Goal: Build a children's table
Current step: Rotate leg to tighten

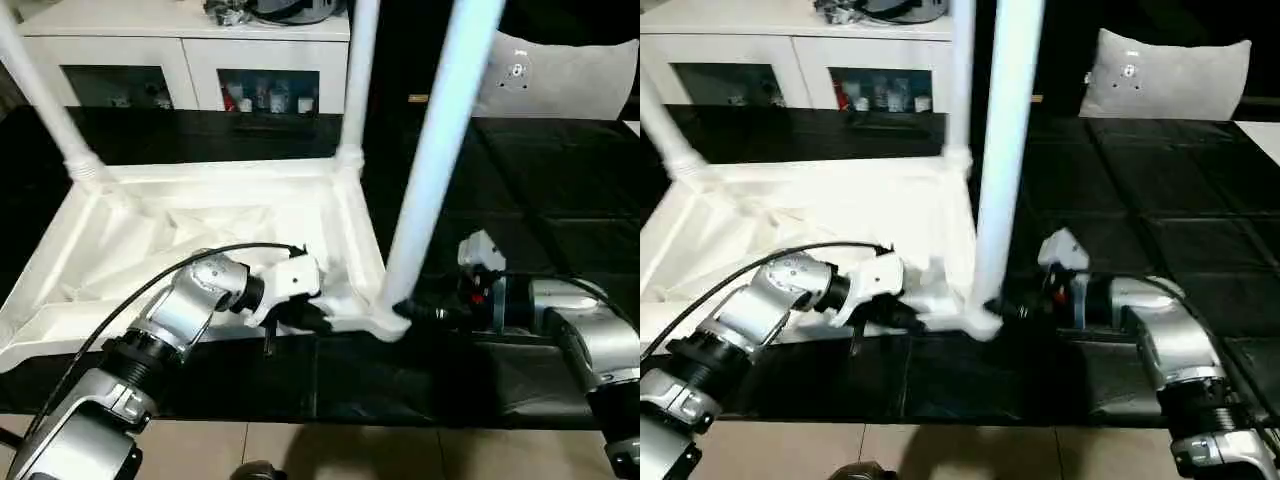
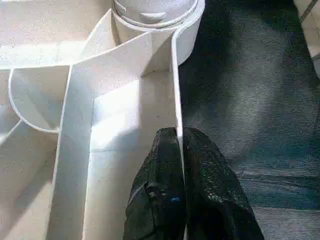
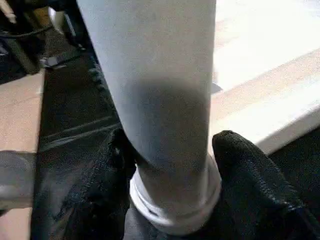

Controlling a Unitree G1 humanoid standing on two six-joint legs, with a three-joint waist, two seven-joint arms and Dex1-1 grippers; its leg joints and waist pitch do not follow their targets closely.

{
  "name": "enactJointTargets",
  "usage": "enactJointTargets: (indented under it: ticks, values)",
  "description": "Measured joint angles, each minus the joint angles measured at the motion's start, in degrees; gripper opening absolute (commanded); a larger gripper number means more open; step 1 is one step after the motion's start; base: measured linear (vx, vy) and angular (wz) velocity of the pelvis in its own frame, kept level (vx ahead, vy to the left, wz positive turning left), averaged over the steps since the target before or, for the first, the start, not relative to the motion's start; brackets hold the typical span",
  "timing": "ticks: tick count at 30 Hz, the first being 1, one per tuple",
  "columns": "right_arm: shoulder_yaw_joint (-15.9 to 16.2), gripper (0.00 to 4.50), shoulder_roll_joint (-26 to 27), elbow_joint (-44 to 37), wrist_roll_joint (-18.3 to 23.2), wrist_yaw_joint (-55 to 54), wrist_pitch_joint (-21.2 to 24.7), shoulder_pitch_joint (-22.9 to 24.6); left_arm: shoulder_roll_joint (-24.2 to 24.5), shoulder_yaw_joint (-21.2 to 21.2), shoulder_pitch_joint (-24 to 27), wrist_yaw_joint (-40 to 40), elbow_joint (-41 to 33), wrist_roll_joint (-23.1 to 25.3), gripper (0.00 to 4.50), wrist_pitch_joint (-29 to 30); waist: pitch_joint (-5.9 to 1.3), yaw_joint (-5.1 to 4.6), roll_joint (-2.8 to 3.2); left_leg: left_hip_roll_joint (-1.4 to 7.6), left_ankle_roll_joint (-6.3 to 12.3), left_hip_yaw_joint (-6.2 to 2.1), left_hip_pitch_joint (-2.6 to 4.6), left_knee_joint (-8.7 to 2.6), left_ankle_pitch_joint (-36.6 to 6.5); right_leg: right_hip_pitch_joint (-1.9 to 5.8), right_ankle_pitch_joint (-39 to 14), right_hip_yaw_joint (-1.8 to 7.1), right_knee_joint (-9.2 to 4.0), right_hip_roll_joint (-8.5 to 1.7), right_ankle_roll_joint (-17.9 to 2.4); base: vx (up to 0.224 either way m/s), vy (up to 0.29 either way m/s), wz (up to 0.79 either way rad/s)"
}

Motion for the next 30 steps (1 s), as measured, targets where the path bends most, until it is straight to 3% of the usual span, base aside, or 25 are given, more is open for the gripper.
enactJointTargets:
  ticks: [7, 15, 19, 21, 24, 28, 30]
  values:
    - [0.09, 1.91, 0.06, 0.28, -0.02, 0.65, -0.38, 0.00, 0.10, -0.06, 0.00, -0.55, -0.02, -0.03, 0.00, -0.07, -0.01, -0.08, -0.02, 0.00, 0.00, 0.00, 0.01, 0.00, 0.00, 0.02, 0.00, 0.00, 0.01, 0.00, 0.00, 0.000, 0.000, 0.00]
    - [-0.08, 1.89, 0.01, 0.23, 0.69, 0.98, 1.41, 0.00, 0.09, -0.05, 0.00, -0.67, -0.14, -0.23, 0.00, 0.32, -0.02, -0.05, -0.04, 0.00, 0.00, 0.00, 0.01, 0.00, 0.00, 0.01, -0.01, 0.00, 0.01, 0.00, 0.01, 0.000, 0.000, 0.00]
    - [-1.02, 1.89, 1.42, -0.11, 1.07, -0.76, 2.38, 0.69, -0.66, 0.66, 0.01, 0.29, -0.41, -0.31, 0.00, 3.41, -0.02, -0.01, -0.04, 0.00, 0.00, 0.00, 0.07, 0.00, 0.00, 0.07, -0.01, 0.00, 0.01, 0.00, 0.02, 0.000, 0.000, 0.00]
    - [-2.84, 1.89, 5.92, 0.97, -0.99, -9.47, 2.71, -0.05, -3.04, 3.22, -0.17, 5.80, 0.56, 0.43, 0.00, 8.38, -0.06, -0.58, -0.07, 0.02, -0.08, 0.00, 0.22, 0.02, 0.06, 0.15, 0.00, 0.00, 0.07, 0.00, -0.01, 0.000, 0.000, 0.00]
    - [-4.42, 1.89, 11.21, 3.72, -2.92, -21.27, 3.26, -2.66, -6.18, 5.47, -1.27, 12.48, 1.79, 1.39, 0.00, 13.84, -0.07, -2.67, -0.06, 0.01, -0.15, 0.00, 0.27, 0.07, 0.11, 0.16, 0.01, -0.01, -0.05, 0.00, -0.01, 0.000, 0.000, 0.00]
    - [-6.66, 1.89, 16.01, 7.76, -4.74, -35.06, 5.34, -6.91, -12.23, 7.34, -3.26, 22.10, 5.10, 1.79, 0.00, 17.38, -0.01, -4.82, -0.18, 0.01, -0.14, -0.01, 0.28, 0.19, 0.11, 0.22, 0.00, -0.03, -0.17, 0.00, 0.00, 0.000, 0.000, 0.00]
    - [-7.54, 1.89, 17.94, 9.46, -5.17, -40.44, 5.26, -8.42, -15.10, 8.45, -3.84, 26.64, 6.71, 1.78, 0.00, 17.90, -0.02, -5.31, -0.17, 0.01, -0.14, -0.01, 0.27, 0.18, 0.11, 0.22, 0.00, -0.03, -0.17, 0.00, 0.00, 0.000, 0.000, 0.00]
